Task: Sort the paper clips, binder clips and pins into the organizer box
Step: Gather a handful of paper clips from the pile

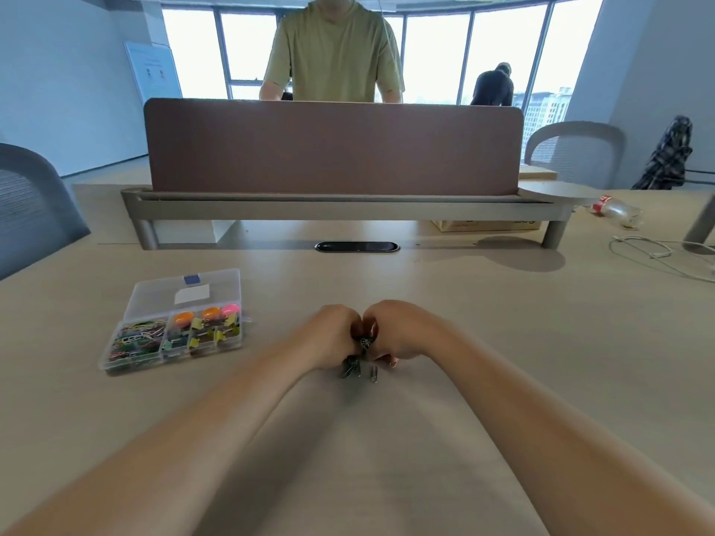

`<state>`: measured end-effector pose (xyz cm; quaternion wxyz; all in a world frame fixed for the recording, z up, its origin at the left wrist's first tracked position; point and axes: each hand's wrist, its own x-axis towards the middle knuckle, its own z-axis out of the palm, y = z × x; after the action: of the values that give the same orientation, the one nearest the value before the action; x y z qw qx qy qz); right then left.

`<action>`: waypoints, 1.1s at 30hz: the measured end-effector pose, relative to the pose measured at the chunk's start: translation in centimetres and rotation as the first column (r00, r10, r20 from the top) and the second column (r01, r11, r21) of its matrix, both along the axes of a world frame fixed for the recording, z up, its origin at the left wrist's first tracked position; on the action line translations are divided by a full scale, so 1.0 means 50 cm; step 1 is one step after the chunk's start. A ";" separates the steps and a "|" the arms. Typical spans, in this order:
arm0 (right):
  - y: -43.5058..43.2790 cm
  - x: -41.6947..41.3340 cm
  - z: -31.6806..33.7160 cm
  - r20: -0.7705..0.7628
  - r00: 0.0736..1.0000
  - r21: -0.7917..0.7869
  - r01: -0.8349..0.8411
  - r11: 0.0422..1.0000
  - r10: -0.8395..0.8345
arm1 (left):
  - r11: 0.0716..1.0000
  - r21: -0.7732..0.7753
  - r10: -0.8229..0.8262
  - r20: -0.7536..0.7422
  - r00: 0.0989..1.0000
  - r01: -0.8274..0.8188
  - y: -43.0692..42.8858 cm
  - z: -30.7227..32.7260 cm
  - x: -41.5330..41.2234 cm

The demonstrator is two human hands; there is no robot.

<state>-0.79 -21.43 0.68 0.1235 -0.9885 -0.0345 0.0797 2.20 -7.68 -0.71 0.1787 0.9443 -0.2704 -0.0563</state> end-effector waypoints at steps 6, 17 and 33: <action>-0.002 -0.011 -0.007 0.074 0.996 0.005 0.052 0.999 -0.052 | 0.993 -0.111 0.038 -0.013 0.999 -0.039 0.012 -0.012 0.005; -0.008 -0.028 0.008 0.156 0.985 -0.005 0.070 0.998 -0.069 | 0.992 -0.124 0.002 0.084 0.997 0.008 0.006 -0.010 -0.010; 0.029 -0.033 0.047 0.219 0.975 0.049 0.014 0.999 -0.024 | 0.983 -0.178 -0.025 0.094 0.995 0.041 0.058 0.043 -0.015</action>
<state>-2.46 -19.97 3.03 0.1429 -0.9884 -0.0402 -0.0321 1.47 -4.80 1.47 0.2495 0.9214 -0.2979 0.0085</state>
